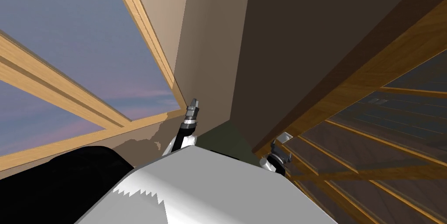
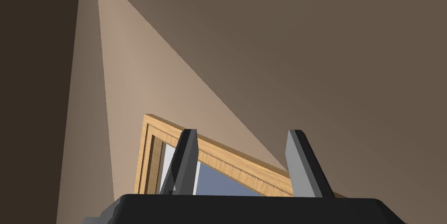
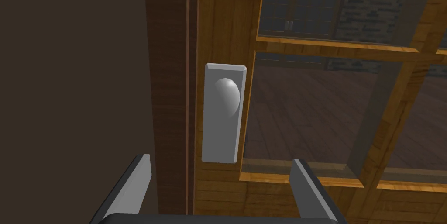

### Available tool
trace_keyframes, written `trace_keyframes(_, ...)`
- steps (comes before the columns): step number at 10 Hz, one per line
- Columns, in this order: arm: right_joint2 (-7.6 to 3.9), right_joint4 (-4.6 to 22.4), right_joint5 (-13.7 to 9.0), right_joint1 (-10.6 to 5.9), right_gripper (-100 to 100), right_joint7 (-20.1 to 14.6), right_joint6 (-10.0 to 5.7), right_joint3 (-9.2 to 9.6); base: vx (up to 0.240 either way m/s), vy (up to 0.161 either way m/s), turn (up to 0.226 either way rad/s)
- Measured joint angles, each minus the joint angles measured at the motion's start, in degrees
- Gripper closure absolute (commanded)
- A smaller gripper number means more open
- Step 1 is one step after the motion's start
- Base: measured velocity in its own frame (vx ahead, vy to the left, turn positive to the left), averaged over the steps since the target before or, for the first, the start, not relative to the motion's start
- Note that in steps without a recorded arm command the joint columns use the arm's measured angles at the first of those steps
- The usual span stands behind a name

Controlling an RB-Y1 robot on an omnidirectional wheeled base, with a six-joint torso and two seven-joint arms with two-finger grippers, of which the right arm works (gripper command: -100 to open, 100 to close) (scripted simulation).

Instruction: Pull the door open

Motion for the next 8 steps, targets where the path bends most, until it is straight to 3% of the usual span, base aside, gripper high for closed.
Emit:
trace_keyframes(6, -1.95, 0.5, 0.9, 4.72, -100, -5.2, -1.48, -0.67, 0.14, 0.02, 0.044)
trace_keyframes(7, -1.87, -0.9, 1.0, 6.36, -100, -5.9, -1.32, -0.89, 0.153, 0.012, 0.072)
trace_keyframes(8, -2.24, -0.6, 1.3, 7.57, -100, -7.2, -1.81, -1.0, 0.141, 0.009, 0.068)
